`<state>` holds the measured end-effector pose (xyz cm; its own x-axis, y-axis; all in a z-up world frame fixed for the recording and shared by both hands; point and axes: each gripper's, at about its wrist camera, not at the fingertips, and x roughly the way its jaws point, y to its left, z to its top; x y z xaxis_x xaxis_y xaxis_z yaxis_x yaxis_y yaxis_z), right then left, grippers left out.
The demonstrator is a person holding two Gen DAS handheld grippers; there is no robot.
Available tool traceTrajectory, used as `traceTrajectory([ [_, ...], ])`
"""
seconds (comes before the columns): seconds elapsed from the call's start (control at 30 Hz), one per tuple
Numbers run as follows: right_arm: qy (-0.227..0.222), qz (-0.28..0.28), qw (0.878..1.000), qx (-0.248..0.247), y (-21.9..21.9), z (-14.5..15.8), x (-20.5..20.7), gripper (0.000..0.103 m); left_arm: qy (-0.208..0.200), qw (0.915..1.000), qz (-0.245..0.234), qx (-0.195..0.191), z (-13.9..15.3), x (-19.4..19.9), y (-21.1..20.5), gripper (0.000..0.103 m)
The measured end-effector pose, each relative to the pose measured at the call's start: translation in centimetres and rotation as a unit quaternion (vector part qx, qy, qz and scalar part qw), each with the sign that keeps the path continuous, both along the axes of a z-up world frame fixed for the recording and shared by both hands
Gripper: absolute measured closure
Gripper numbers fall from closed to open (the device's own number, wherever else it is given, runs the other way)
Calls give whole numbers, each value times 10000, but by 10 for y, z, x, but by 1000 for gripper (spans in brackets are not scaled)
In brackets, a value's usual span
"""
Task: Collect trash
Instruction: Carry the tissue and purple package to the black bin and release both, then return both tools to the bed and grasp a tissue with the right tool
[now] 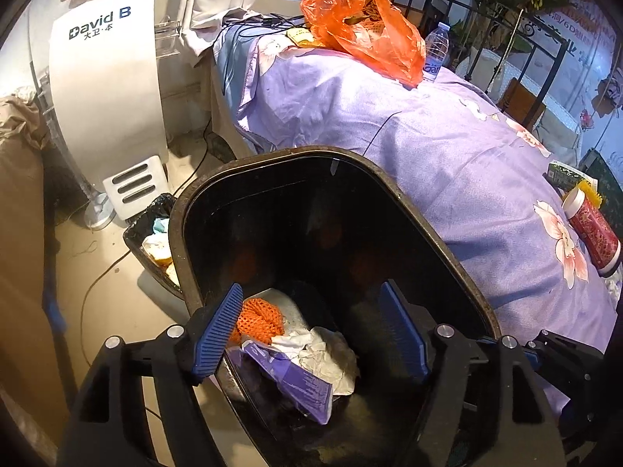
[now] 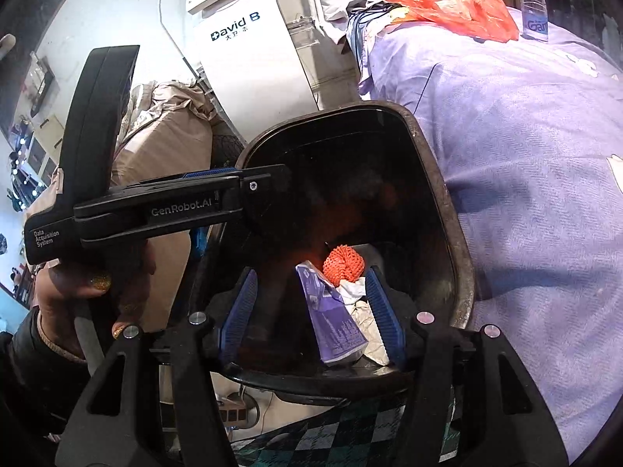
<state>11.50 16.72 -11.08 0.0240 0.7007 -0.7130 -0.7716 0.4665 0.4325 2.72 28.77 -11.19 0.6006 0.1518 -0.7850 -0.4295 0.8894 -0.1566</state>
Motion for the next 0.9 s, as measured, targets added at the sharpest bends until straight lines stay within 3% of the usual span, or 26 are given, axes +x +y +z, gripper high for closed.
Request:
traceTrajectory([
  [0.1, -94, -203, 9997, 113, -15, 7, 1, 45, -31, 10000, -66, -28, 2, 2, -6, 28],
  [0.27, -467, -936, 9925, 639, -81, 35, 5, 43, -117, 9991, -391, -126, 9, 11, -29, 27],
  [0.33, -639, -1394, 9851, 780, -117, 47, 9, 26, -157, 9979, -615, -108, 13, 17, -45, 27],
  [0.4, -797, -1893, 9748, 867, -159, 57, 14, 24, -215, 9960, -863, -76, 18, 25, -65, 27],
  [0.57, -1222, -2719, 9536, 419, -235, 67, 20, 24, -362, 9877, -1519, -56, 30, 45, -114, 26],
  [0.9, -1425, -4004, 9052, 11, -360, 66, 21, 19, -636, 9633, -2608, 68, 48, 79, -206, 20],
])
